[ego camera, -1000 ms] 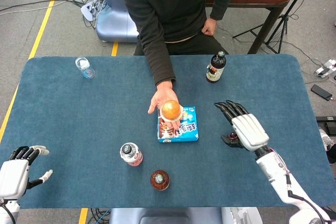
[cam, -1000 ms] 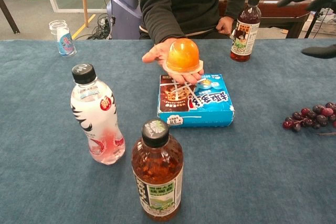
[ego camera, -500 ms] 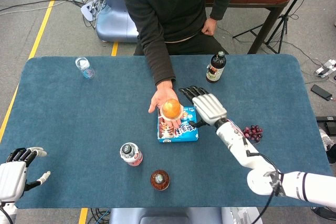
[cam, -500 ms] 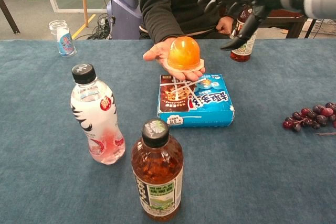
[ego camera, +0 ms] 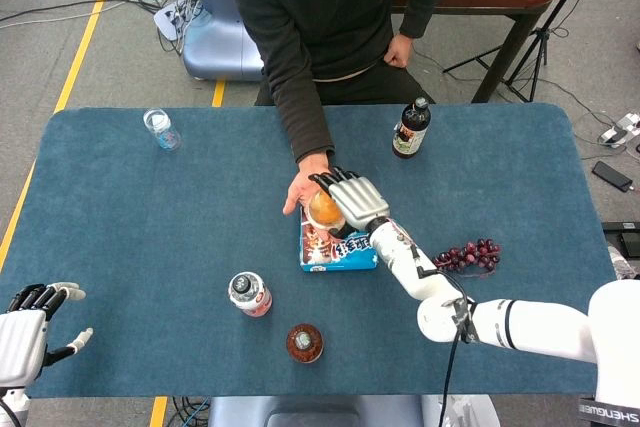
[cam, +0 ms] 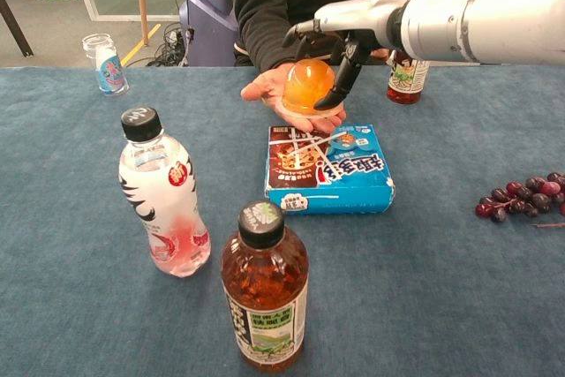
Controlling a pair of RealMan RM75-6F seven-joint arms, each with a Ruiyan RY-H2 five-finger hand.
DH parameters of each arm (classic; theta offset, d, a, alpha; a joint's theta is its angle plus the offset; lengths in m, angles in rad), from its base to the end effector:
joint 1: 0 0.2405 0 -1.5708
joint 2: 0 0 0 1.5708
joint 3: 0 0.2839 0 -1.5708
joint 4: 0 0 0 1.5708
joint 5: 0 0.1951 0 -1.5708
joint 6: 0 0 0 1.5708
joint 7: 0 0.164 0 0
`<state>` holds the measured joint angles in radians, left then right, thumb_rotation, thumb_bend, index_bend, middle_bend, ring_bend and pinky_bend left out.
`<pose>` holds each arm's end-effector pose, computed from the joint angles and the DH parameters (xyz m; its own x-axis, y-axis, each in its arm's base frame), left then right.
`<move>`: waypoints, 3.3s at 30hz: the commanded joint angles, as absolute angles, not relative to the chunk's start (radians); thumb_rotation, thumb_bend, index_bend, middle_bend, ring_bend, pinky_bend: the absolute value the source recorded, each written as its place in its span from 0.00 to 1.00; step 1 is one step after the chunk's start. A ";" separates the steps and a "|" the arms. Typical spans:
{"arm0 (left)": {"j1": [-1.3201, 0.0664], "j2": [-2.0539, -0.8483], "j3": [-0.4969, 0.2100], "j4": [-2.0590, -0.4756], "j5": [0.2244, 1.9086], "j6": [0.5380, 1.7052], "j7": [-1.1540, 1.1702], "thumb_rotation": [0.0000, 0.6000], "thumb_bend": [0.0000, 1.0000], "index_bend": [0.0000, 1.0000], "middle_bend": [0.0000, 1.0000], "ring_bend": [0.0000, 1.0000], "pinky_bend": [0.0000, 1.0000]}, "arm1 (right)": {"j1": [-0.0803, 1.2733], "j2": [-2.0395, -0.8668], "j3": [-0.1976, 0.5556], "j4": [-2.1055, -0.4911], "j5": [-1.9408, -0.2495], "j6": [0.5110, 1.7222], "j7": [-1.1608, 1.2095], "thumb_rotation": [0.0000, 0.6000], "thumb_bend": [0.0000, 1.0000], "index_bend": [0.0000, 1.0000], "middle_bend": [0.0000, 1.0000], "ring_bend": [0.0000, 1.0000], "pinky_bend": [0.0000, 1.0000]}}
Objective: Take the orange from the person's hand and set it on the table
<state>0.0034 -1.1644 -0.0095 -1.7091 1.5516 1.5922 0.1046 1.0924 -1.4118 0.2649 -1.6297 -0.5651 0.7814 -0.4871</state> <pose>-0.3145 0.1647 0.1703 0.3644 -0.0275 0.9308 0.9311 0.0242 -0.3639 -0.0595 -0.4245 0.0121 0.3991 -0.4194 0.8154 -0.8948 -0.3721 0.2466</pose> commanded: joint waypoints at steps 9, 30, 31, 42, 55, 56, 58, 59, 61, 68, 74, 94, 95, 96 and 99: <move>0.008 -1.165 -0.010 -1.702 1.550 1.595 0.099 1.00 0.17 0.40 0.34 0.29 0.18 | 1.138 -1.465 0.234 -1.562 -0.537 0.791 -0.490 1.00 0.32 0.26 0.23 0.07 0.32; 0.010 -1.170 -0.011 -1.686 1.545 1.588 0.088 1.00 0.17 0.40 0.34 0.29 0.18 | 1.019 -1.367 0.224 -1.661 -0.715 0.929 -0.373 1.00 0.50 0.55 0.41 0.31 0.62; 0.010 -1.171 -0.011 -1.686 1.546 1.588 0.088 1.00 0.17 0.40 0.34 0.29 0.18 | 1.004 -1.348 0.220 -1.676 -0.724 0.939 -0.366 1.00 0.50 0.55 0.41 0.31 0.62; 0.012 -1.173 -0.008 -1.689 1.555 1.591 0.093 1.00 0.17 0.40 0.34 0.29 0.18 | 0.877 -1.243 0.144 -1.735 -0.795 0.979 -0.323 1.00 0.50 0.55 0.41 0.31 0.62; 0.012 -1.177 -0.006 -1.684 1.556 1.587 0.090 1.00 0.17 0.40 0.34 0.29 0.18 | 0.801 -1.326 0.093 -1.576 -0.844 0.898 -0.230 1.00 0.50 0.55 0.40 0.32 0.62; 0.012 -1.177 -0.006 -1.683 1.556 1.587 0.090 1.00 0.17 0.40 0.34 0.29 0.18 | 0.799 -1.335 0.091 -1.562 -0.844 0.889 -0.227 1.00 0.50 0.55 0.40 0.32 0.62; 0.012 -1.177 -0.005 -1.683 1.557 1.586 0.090 1.00 0.17 0.40 0.34 0.29 0.18 | 0.796 -1.355 0.089 -1.532 -0.844 0.870 -0.218 1.00 0.50 0.55 0.38 0.31 0.62; 0.012 -1.178 -0.005 -1.682 1.557 1.585 0.090 1.00 0.17 0.40 0.34 0.29 0.18 | 0.795 -1.362 0.089 -1.520 -0.844 0.862 -0.214 1.00 0.50 0.55 0.37 0.29 0.60; 0.012 -1.180 -0.003 -1.682 1.557 1.583 0.091 1.00 0.17 0.40 0.34 0.29 0.18 | 0.792 -1.379 0.087 -1.492 -0.842 0.842 -0.207 1.00 0.49 0.51 0.34 0.26 0.55; 0.011 -1.181 -0.005 -1.680 1.555 1.581 0.092 1.00 0.17 0.40 0.34 0.29 0.18 | 0.780 -1.388 0.086 -1.460 -0.857 0.801 -0.185 1.00 0.46 0.17 0.12 0.06 0.29; 0.010 -1.184 -0.005 -1.678 1.555 1.579 0.092 1.00 0.17 0.40 0.34 0.29 0.18 | 0.742 -1.323 0.087 -1.551 -0.921 0.872 -0.192 1.00 0.45 0.13 0.06 0.01 0.25; -0.006 -1.192 -0.025 -1.685 1.550 1.576 0.112 1.00 0.17 0.40 0.34 0.29 0.18 | 0.283 -1.077 -0.073 -1.874 -1.328 1.503 -0.143 1.00 0.45 0.13 0.16 0.01 0.25; -0.006 -1.193 -0.025 -1.686 1.550 1.576 0.114 1.00 0.17 0.40 0.34 0.29 0.18 | 0.263 -1.077 -0.079 -1.871 -1.344 1.526 -0.140 1.00 0.45 0.13 0.16 0.01 0.25; -0.007 -1.194 -0.025 -1.687 1.549 1.575 0.116 1.00 0.17 0.40 0.34 0.29 0.18 | 0.238 -1.078 -0.088 -1.869 -1.362 1.553 -0.139 1.00 0.45 0.13 0.16 0.01 0.25; -0.008 -1.195 -0.026 -1.689 1.547 1.573 0.120 1.00 0.17 0.40 0.34 0.29 0.18 | 0.189 -1.080 -0.104 -1.865 -1.395 1.597 -0.134 1.00 0.45 0.13 0.16 0.01 0.25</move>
